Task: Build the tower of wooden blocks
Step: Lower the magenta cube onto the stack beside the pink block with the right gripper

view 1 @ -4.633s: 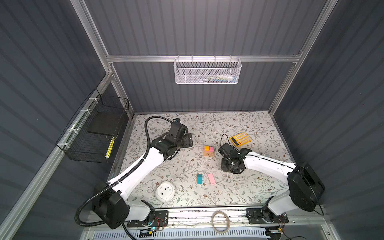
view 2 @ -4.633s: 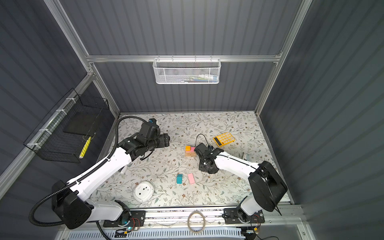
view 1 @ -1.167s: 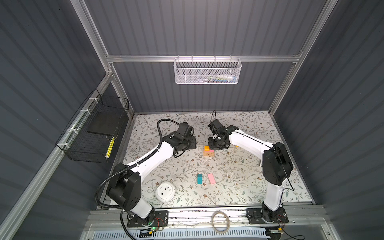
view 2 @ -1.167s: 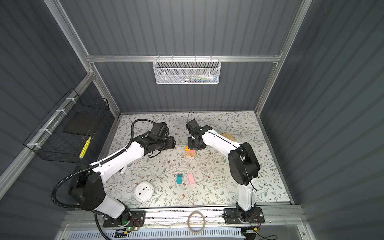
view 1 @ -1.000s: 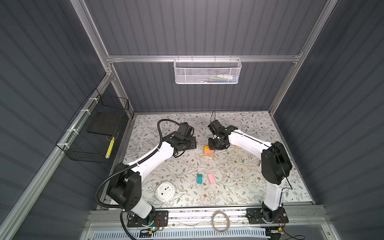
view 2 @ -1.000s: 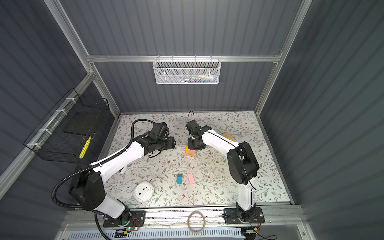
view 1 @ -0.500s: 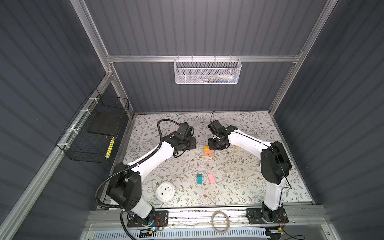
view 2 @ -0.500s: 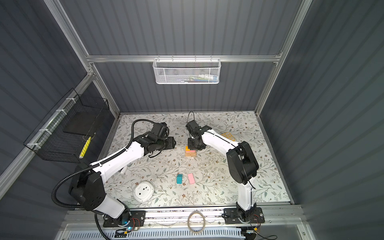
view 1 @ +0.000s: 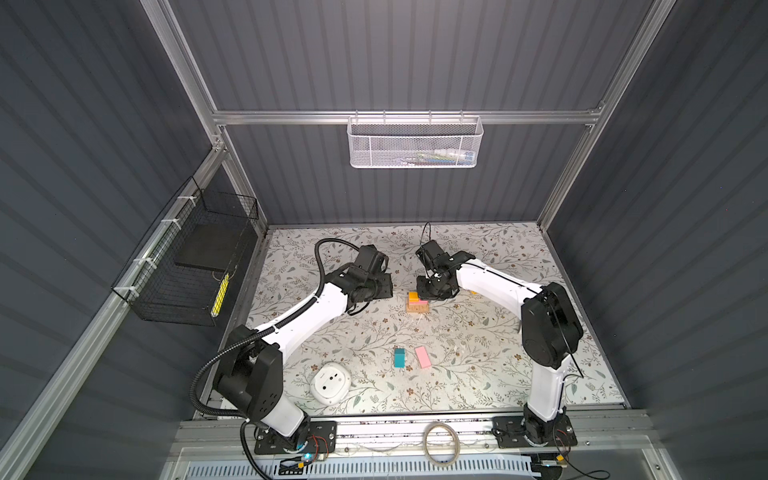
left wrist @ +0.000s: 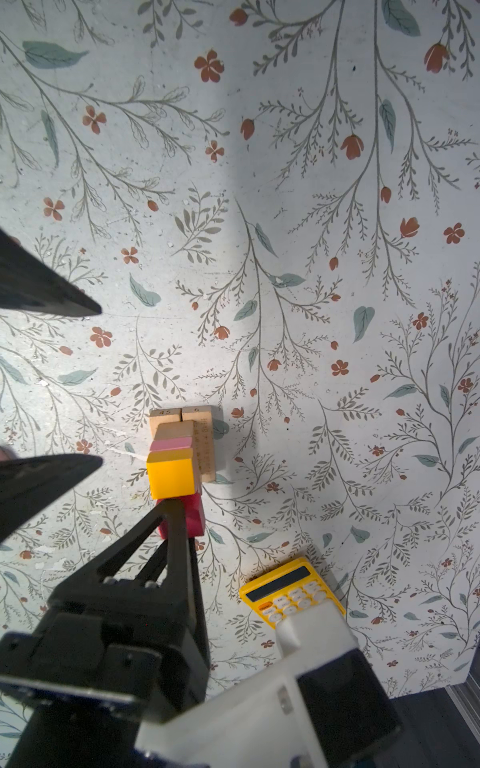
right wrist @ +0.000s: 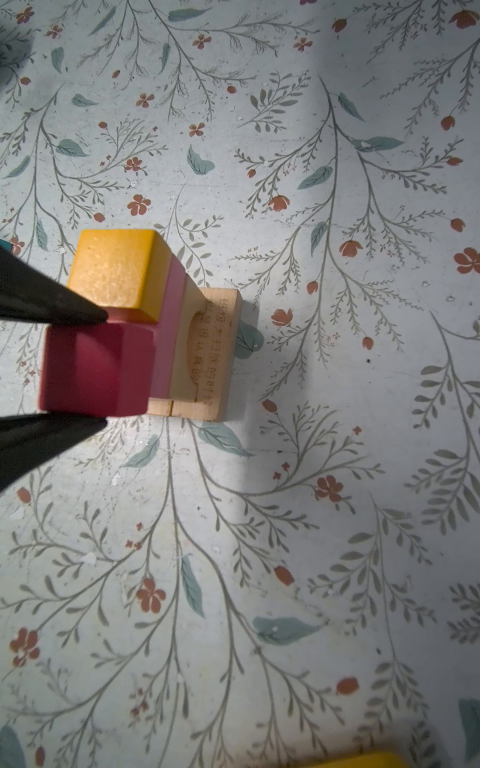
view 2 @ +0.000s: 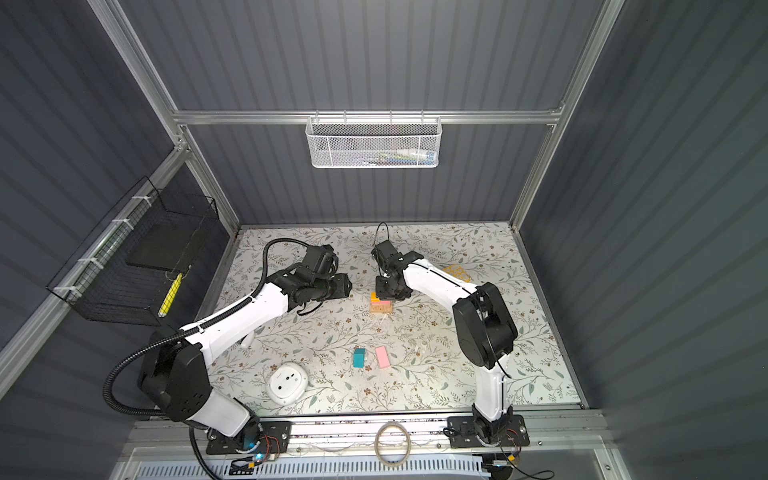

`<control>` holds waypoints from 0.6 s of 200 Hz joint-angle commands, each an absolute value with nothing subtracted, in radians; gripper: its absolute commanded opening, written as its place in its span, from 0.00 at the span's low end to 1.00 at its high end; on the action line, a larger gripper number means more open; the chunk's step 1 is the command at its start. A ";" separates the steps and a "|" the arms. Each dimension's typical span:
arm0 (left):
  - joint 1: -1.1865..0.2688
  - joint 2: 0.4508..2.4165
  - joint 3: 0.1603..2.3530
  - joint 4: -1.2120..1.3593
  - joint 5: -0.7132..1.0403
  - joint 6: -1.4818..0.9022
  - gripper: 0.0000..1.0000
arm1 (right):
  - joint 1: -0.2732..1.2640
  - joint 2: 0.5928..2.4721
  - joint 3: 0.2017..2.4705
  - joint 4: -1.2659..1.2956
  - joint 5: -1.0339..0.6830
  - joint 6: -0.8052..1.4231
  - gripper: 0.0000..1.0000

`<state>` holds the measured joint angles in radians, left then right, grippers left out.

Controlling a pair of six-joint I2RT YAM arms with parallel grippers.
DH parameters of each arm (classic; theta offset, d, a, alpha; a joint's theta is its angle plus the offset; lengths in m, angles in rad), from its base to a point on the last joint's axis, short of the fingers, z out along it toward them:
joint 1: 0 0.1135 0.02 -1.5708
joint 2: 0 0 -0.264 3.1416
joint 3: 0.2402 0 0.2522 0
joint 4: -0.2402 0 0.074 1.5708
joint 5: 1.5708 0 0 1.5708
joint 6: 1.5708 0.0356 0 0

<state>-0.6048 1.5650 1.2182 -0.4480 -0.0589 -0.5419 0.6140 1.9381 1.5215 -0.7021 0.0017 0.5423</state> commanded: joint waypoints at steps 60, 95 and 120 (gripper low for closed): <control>-0.595 1.575 1.249 -0.461 -0.060 -0.526 0.53 | 0.611 1.953 1.545 -0.704 -0.001 0.549 0.37; -0.595 1.575 1.249 -0.462 -0.060 -0.527 0.53 | 0.611 1.954 1.545 -0.704 -0.002 0.549 0.40; -0.595 1.575 1.250 -0.462 -0.059 -0.526 0.53 | 0.610 1.953 1.545 -0.705 -0.001 0.550 0.40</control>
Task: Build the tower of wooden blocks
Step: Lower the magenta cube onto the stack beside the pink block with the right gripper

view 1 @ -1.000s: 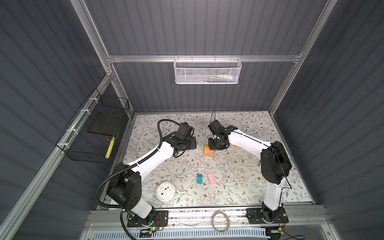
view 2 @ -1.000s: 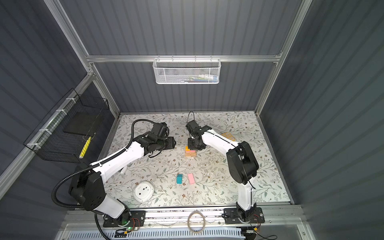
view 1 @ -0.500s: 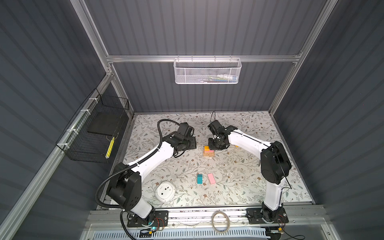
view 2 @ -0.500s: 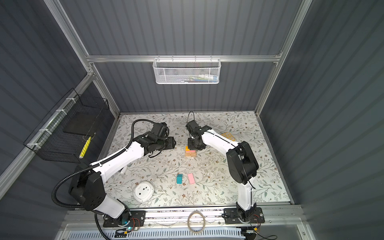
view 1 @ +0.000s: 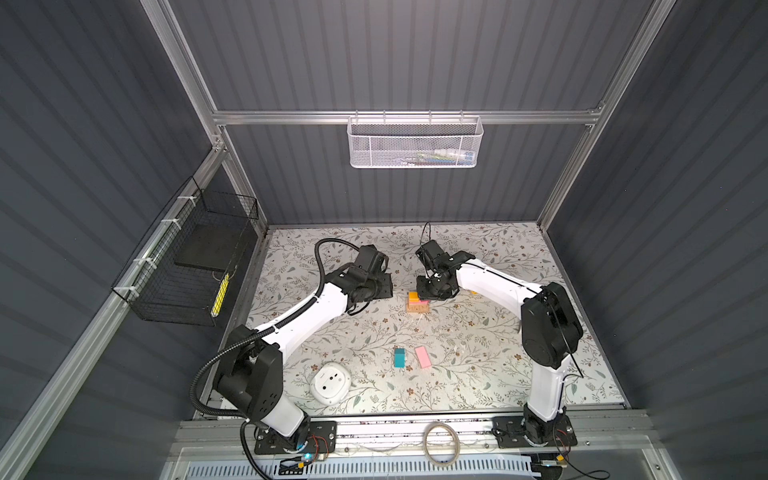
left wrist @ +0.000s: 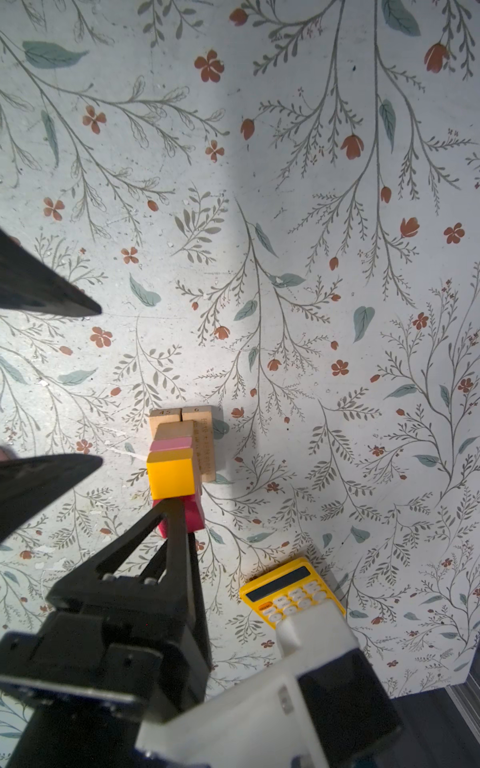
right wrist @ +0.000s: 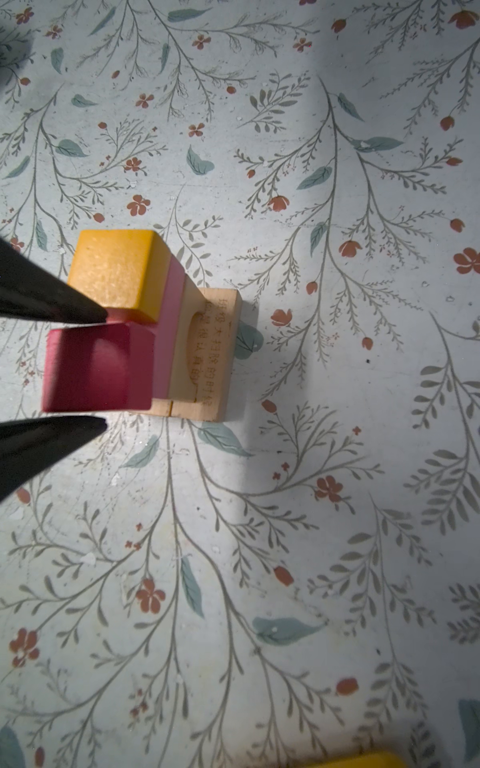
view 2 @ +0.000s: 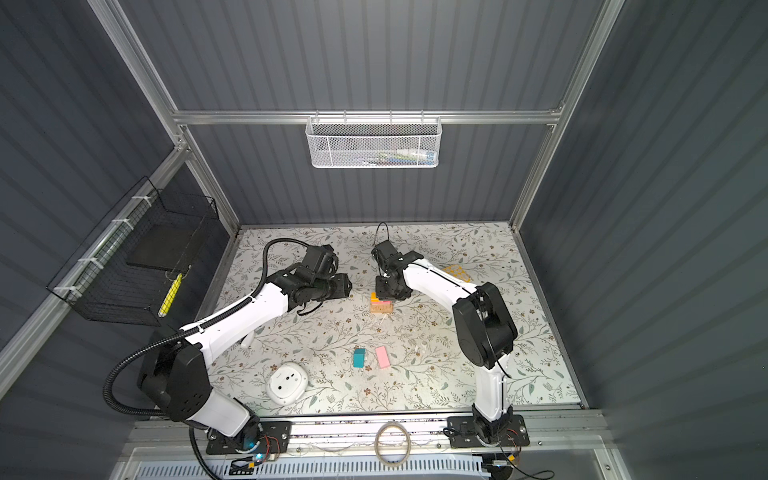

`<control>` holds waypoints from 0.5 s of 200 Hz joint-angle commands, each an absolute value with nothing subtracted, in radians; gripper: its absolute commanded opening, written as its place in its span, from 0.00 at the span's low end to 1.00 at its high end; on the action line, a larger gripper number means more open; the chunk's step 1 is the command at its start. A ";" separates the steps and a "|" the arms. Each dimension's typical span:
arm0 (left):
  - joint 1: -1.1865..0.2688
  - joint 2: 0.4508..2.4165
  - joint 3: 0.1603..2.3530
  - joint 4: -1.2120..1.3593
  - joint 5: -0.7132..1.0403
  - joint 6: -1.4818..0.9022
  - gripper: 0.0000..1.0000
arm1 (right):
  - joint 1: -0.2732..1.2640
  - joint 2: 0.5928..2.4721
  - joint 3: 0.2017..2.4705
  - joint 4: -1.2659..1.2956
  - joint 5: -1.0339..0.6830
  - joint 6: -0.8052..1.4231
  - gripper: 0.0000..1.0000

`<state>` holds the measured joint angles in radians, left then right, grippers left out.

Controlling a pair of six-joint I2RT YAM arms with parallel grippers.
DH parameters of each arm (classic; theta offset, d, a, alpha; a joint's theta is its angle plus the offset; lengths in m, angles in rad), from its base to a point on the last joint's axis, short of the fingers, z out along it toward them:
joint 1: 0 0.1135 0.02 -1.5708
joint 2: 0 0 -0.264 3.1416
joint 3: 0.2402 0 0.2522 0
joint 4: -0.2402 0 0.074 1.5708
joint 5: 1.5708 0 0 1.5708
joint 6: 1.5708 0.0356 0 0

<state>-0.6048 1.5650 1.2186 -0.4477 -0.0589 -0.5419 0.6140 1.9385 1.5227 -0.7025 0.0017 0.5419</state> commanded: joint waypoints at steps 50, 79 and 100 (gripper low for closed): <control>-0.595 1.575 1.252 -0.463 -0.058 -0.525 0.53 | 0.610 1.947 1.543 -0.705 -0.001 0.554 0.39; -0.595 1.577 1.252 -0.464 -0.058 -0.523 0.53 | 0.609 1.945 1.543 -0.705 -0.002 0.555 0.36; -0.595 1.577 1.253 -0.463 -0.058 -0.523 0.53 | 0.610 1.943 1.545 -0.705 -0.001 0.557 0.36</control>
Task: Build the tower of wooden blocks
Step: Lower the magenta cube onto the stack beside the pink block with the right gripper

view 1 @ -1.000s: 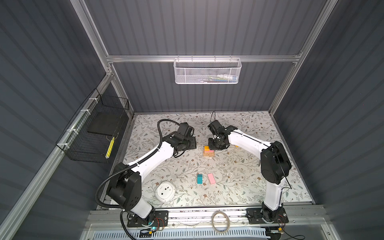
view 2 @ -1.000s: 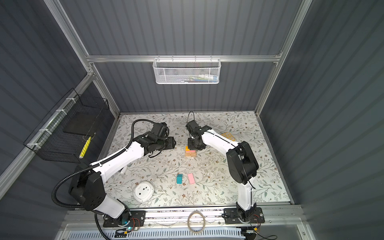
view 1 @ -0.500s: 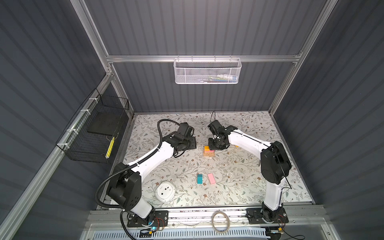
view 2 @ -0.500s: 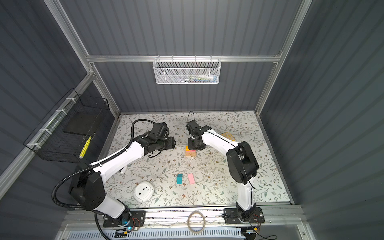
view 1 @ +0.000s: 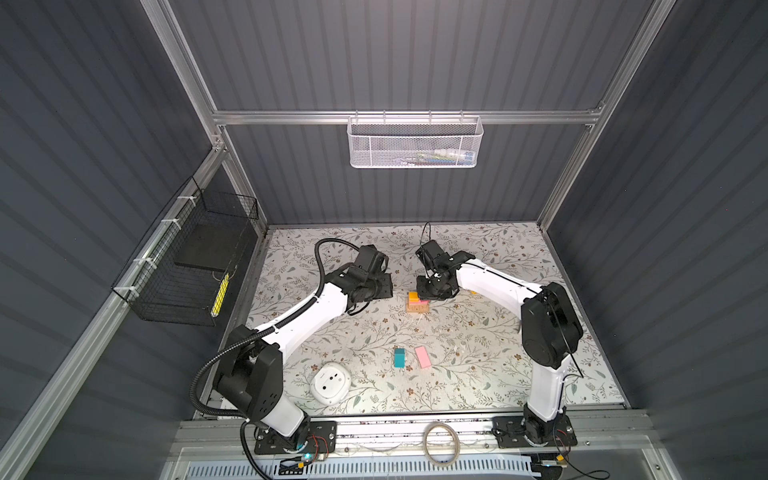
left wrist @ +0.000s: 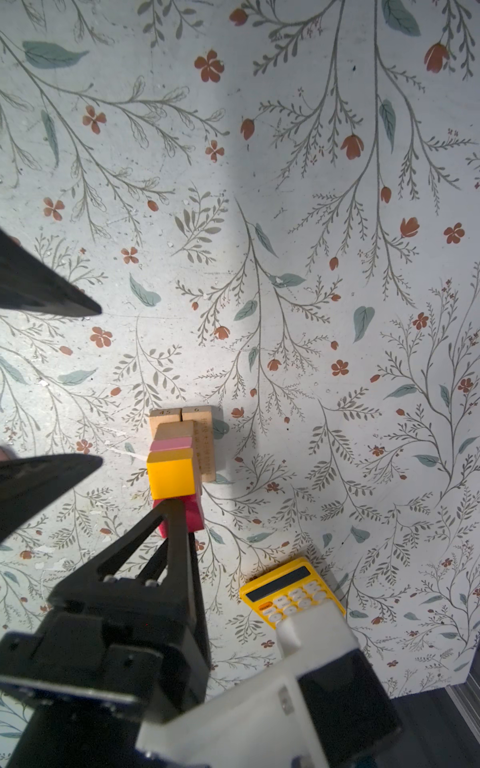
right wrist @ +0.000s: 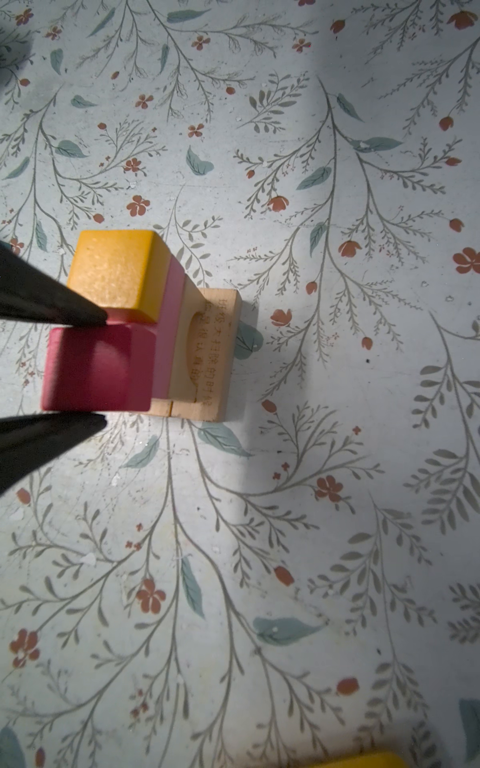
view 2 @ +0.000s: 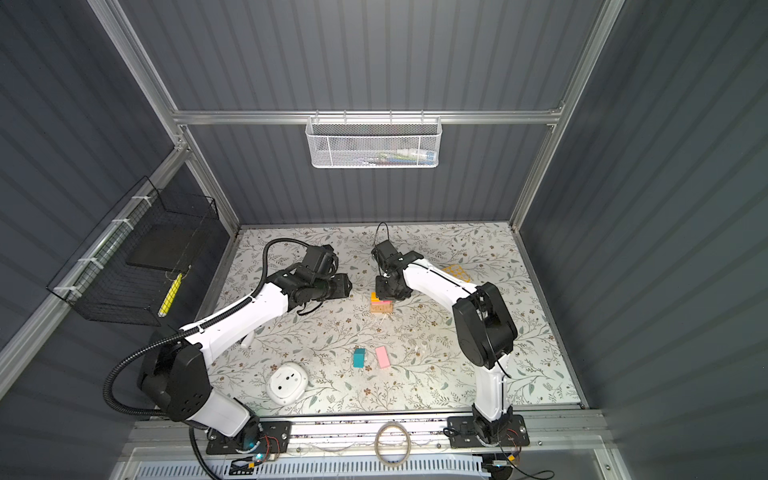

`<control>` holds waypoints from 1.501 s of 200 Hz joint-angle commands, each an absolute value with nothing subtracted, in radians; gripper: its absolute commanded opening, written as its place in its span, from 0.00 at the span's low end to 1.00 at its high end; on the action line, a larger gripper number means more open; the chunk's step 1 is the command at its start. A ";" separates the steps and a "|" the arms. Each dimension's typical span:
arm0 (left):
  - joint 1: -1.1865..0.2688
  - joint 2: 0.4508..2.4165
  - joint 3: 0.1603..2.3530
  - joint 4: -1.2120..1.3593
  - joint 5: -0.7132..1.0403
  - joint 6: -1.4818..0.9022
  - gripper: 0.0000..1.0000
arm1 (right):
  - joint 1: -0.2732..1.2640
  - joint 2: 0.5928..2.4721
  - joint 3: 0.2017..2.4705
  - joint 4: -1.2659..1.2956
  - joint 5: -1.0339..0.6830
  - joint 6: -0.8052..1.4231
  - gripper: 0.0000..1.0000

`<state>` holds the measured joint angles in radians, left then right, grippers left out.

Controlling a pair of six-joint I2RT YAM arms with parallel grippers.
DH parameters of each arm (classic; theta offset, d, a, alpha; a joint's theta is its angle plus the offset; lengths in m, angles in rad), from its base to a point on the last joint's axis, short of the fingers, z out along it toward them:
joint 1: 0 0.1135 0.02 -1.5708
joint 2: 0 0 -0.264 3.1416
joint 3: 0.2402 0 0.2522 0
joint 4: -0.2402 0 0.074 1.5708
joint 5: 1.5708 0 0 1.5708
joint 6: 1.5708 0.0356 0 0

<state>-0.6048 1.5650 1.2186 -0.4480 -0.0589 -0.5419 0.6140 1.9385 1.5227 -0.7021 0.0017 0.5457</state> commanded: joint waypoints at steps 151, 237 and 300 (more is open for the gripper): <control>-0.595 1.574 1.249 -0.464 -0.058 -0.522 0.53 | 0.609 1.939 1.551 -0.704 -0.002 0.571 0.36; -0.594 1.574 1.247 -0.464 -0.058 -0.522 0.53 | 0.609 1.940 1.548 -0.704 -0.012 0.575 0.39; -0.594 1.574 1.247 -0.465 -0.058 -0.521 0.53 | 0.610 1.933 1.548 -0.708 -0.003 0.575 0.40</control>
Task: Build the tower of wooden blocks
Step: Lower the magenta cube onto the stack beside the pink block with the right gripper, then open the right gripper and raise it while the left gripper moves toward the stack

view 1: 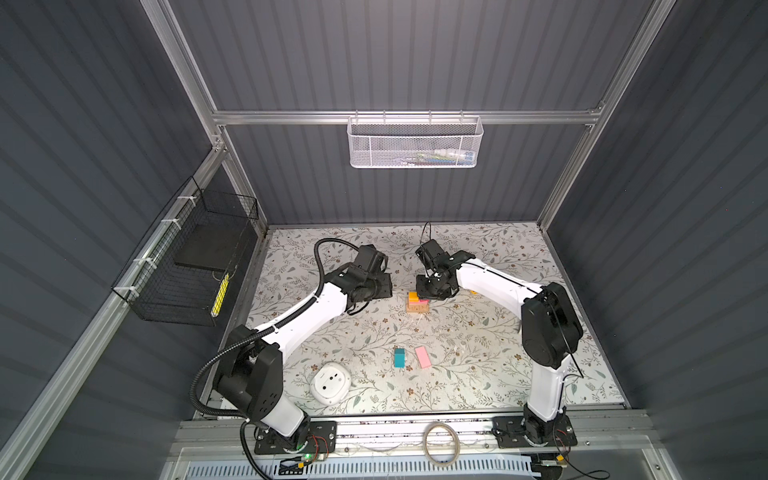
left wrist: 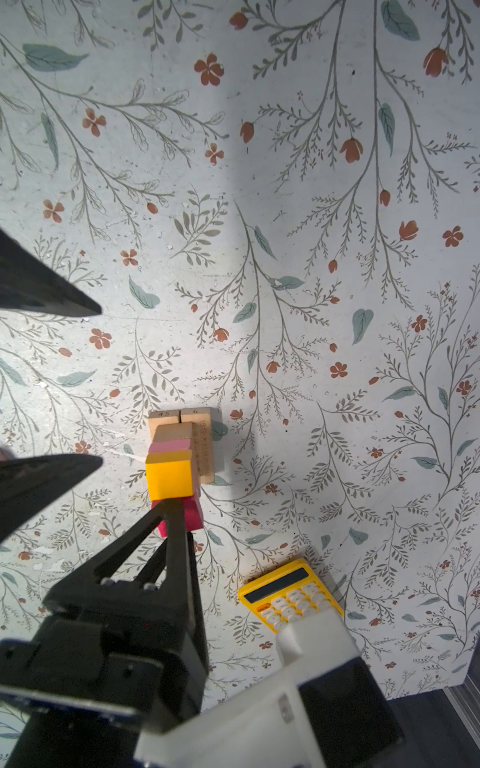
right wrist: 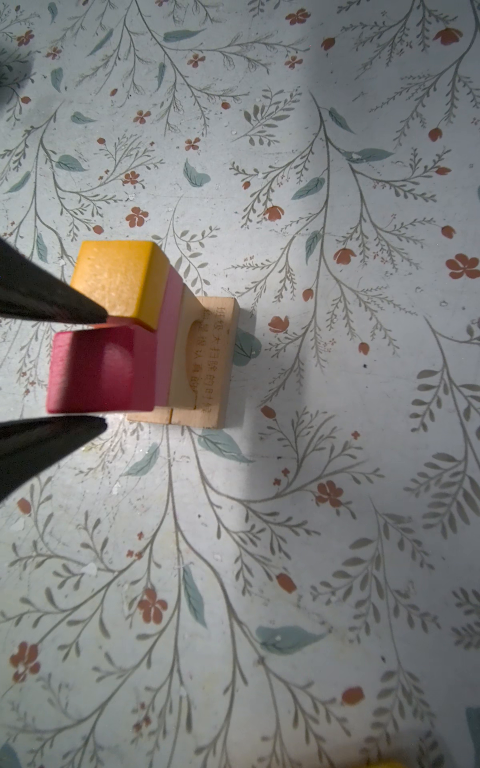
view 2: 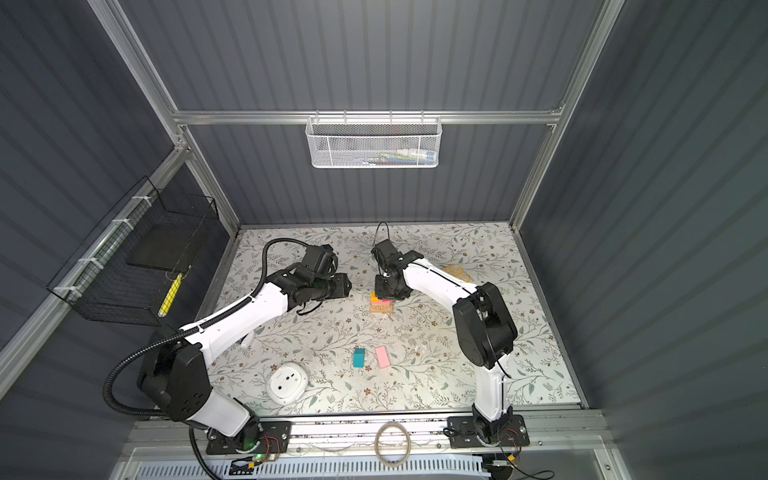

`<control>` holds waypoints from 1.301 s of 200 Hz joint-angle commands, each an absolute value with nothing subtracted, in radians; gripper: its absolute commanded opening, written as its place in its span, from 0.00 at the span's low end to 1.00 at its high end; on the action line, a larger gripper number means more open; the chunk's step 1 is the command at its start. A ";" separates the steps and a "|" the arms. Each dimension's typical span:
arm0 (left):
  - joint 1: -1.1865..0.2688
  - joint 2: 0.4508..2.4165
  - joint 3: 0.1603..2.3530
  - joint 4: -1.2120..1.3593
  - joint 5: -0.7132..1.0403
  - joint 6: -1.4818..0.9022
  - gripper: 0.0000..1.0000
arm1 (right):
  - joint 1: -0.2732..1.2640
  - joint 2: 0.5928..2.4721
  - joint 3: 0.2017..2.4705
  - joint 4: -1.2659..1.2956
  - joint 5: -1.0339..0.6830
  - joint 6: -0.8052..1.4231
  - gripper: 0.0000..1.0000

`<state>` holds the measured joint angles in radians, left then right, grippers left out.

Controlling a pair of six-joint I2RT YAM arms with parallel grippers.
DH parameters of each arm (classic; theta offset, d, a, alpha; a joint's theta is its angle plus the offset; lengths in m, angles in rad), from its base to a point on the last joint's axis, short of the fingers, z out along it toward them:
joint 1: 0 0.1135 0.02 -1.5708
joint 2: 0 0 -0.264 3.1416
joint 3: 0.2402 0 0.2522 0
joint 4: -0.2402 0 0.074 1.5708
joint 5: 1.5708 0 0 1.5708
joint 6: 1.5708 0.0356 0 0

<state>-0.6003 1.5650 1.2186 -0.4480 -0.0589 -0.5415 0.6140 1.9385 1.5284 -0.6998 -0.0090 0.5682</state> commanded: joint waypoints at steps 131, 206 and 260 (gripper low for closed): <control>-0.594 1.586 1.253 -0.461 -0.046 -0.520 0.53 | 0.604 1.884 1.543 -0.718 0.012 0.574 0.41; -0.594 1.597 1.255 -0.448 -0.003 -0.522 0.56 | 0.589 1.786 1.495 -0.682 -0.015 0.568 0.47; -0.594 1.644 1.253 -0.384 0.117 -0.526 0.57 | 0.536 1.691 1.373 -0.579 -0.105 0.546 0.44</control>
